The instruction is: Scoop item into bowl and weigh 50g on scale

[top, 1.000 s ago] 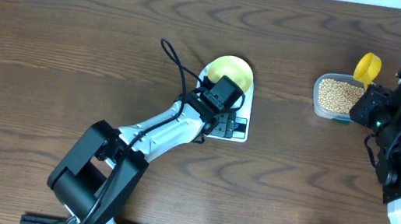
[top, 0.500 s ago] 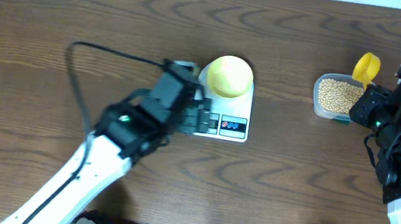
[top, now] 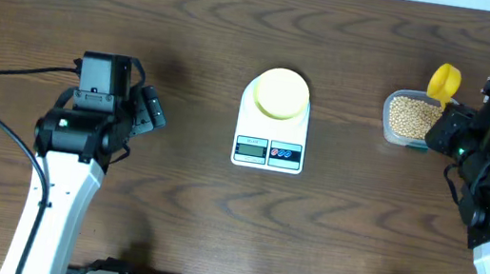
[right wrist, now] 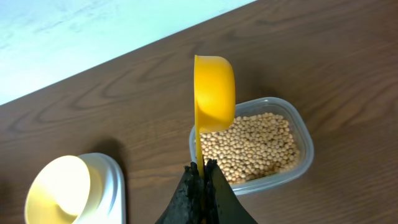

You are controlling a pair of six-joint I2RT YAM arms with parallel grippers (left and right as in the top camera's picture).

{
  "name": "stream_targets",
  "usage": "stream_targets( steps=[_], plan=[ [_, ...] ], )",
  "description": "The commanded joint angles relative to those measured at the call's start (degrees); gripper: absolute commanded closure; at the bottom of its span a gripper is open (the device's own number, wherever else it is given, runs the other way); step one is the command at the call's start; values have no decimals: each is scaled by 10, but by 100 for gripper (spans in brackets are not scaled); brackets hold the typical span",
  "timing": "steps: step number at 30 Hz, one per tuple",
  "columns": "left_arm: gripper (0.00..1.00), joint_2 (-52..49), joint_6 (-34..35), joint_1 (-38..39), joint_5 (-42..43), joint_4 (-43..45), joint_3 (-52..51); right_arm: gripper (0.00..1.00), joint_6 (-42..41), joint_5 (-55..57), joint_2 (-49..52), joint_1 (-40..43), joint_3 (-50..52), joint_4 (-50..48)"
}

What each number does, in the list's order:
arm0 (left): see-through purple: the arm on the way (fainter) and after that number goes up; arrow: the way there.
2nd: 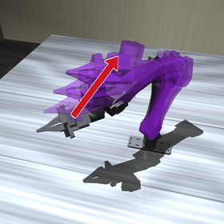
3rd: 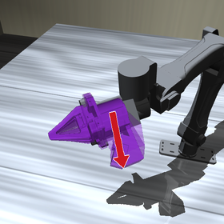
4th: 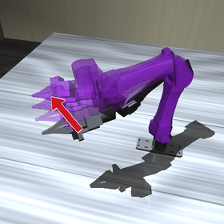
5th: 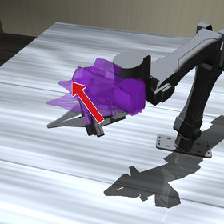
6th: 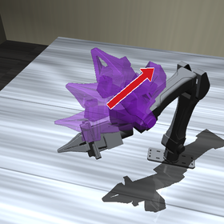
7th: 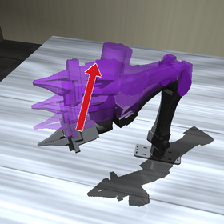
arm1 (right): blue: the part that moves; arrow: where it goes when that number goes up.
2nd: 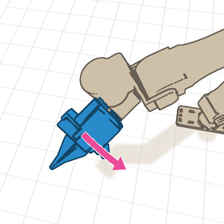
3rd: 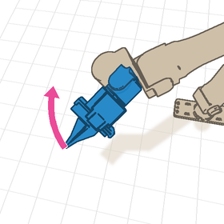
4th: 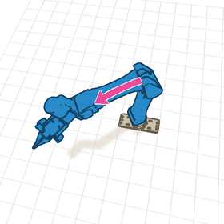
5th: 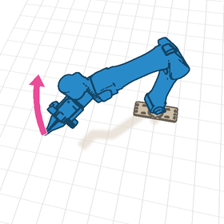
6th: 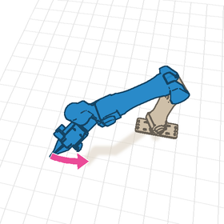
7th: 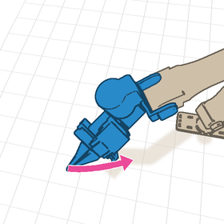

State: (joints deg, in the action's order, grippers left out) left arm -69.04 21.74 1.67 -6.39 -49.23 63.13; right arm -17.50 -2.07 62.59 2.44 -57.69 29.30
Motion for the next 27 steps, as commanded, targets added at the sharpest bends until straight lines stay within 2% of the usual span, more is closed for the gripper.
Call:
stream_targets(
  steps=[1,8,19,27],
  plan=[
    [4,-31,-20,-15,-7,-2,5,99,2,21,15,3,-6,-2],
    [4,-71,-20,-14,-7,-2,5,99,-31,17,25,3,-6,-2],
    [4,-88,-20,-14,-7,-2,5,99,-33,17,40,3,-6,-17],
    [4,-88,-20,-14,-7,-2,5,99,-37,15,61,3,-6,-125]
  ],
)
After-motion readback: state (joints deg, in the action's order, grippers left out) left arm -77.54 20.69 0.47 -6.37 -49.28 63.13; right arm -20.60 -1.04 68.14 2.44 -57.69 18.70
